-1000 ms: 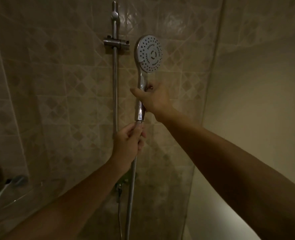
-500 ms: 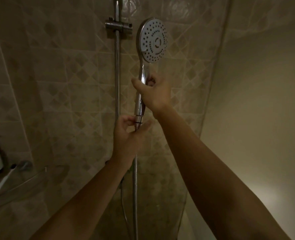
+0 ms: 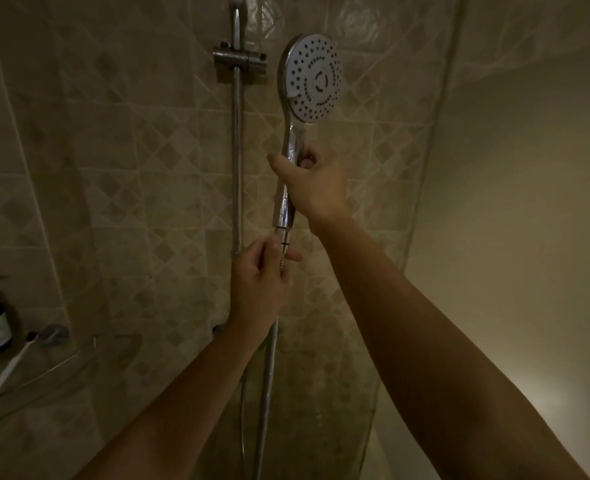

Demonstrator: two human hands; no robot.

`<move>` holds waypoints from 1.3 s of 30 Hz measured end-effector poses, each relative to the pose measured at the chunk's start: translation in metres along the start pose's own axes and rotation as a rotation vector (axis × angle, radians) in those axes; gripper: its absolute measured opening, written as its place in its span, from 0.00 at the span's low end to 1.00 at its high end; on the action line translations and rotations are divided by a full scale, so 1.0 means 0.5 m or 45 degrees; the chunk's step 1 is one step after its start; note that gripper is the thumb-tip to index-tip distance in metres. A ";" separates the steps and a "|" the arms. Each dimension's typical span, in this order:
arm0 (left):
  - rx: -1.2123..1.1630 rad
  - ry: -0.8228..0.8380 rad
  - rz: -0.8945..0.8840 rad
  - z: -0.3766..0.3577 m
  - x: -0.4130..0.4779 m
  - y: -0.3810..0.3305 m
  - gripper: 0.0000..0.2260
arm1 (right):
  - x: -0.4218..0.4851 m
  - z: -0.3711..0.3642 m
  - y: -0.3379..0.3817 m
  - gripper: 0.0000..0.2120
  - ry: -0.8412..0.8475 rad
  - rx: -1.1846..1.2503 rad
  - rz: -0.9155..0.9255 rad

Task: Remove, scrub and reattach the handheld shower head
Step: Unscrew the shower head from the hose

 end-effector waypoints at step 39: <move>0.206 -0.239 -0.062 0.022 -0.015 -0.044 0.13 | -0.028 -0.025 0.013 0.13 -0.001 0.009 0.037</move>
Point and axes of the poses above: each hand's wrist, its own x-axis towards the middle knuckle, its own z-axis out of the back of the hand, y = z × x, the point moved 5 cm from there along x, towards the middle knuckle, and after that the axes turned 11 degrees about -z, right-handed, at the moved point
